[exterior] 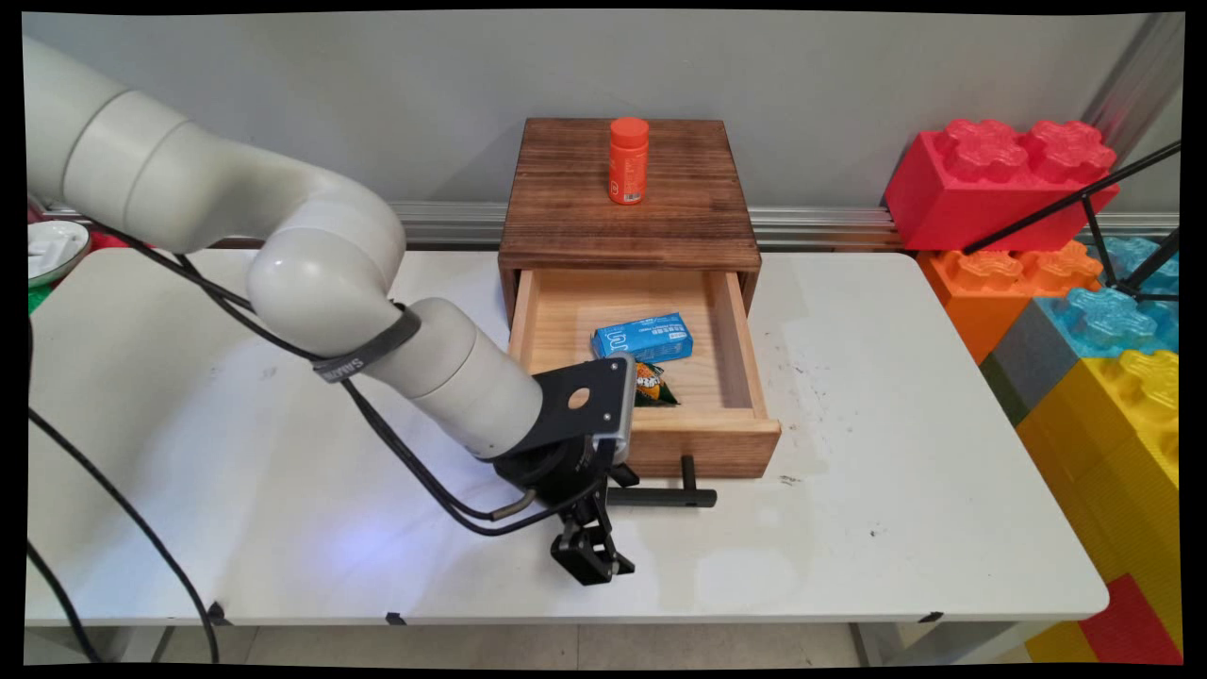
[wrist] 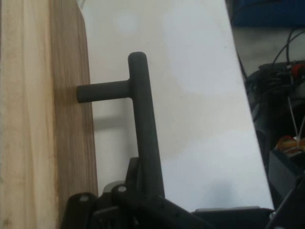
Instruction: Open the drawer
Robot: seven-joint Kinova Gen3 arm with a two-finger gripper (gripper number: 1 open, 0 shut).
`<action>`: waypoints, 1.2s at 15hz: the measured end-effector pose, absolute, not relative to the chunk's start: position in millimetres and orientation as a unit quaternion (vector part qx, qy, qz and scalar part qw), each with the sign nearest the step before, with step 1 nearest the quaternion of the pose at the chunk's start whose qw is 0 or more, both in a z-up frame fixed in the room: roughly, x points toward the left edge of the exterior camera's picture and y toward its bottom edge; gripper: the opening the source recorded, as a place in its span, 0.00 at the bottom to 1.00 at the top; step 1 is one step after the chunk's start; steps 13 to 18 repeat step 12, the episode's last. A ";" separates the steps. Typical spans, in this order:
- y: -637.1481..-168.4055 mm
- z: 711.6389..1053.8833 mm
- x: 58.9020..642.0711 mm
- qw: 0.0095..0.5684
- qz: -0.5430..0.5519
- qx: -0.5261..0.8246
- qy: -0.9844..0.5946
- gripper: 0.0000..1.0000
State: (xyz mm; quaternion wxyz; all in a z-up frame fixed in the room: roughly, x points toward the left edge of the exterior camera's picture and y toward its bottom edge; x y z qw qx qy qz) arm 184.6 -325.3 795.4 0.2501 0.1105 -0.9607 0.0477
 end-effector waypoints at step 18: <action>-304.7 795.1 187.4 0.255 0.042 0.094 -0.961 1.00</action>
